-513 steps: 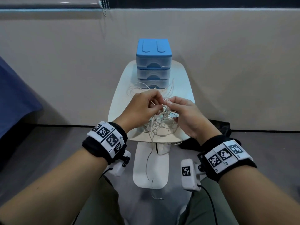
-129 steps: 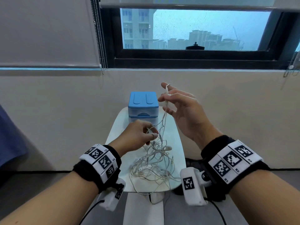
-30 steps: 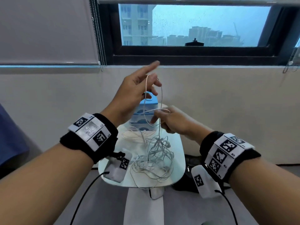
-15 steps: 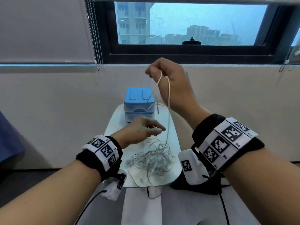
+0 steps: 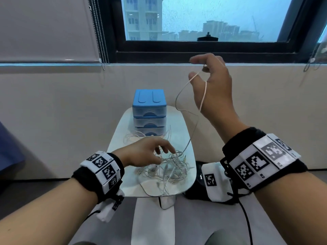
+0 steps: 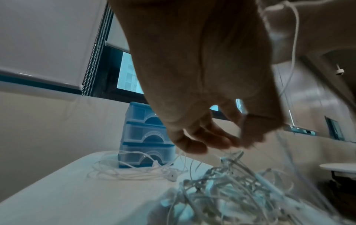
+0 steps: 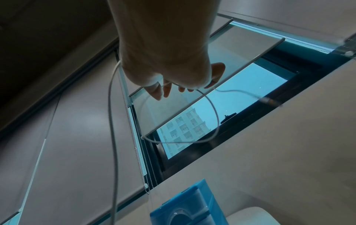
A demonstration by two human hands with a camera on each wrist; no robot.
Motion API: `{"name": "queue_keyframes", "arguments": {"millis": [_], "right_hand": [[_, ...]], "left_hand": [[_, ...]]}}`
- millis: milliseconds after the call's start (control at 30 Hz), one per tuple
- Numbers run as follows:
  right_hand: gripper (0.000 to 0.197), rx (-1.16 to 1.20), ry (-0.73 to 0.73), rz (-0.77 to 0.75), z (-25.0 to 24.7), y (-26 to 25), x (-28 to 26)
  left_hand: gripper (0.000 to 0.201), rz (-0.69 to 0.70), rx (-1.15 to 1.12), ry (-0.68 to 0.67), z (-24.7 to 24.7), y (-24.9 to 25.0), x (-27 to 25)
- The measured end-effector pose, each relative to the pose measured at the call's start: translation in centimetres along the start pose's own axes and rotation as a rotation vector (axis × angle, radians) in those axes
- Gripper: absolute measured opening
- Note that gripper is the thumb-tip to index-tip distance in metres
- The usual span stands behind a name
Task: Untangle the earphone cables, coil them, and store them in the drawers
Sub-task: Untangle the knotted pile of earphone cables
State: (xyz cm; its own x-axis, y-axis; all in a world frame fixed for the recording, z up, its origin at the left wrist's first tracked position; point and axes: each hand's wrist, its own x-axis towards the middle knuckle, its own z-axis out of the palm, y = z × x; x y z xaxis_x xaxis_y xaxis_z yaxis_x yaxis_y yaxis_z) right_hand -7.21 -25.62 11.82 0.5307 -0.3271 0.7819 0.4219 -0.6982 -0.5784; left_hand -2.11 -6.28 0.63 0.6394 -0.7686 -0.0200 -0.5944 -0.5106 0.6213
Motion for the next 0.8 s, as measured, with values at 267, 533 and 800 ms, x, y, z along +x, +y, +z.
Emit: {"name": "queue_keyframes", "arguments": {"millis": [267,533,800], "right_hand": [[0.02,-0.002,-0.001,0.261,-1.5,1.6,-1.3],[0.015,-0.12,-0.179,0.399,-1.1,1.7,-2.1],[0.008,-0.273,-0.697,0.652,-1.1,5.9,-6.0]], "left_hand": [[0.048,0.034,-0.117,-0.259,1.1,0.4,-2.2],[0.017,0.037,-0.139,-0.007,-0.4,1.1,-1.9],[0.022,0.203,-0.268,0.601,-4.5,6.0,-2.8]]}}
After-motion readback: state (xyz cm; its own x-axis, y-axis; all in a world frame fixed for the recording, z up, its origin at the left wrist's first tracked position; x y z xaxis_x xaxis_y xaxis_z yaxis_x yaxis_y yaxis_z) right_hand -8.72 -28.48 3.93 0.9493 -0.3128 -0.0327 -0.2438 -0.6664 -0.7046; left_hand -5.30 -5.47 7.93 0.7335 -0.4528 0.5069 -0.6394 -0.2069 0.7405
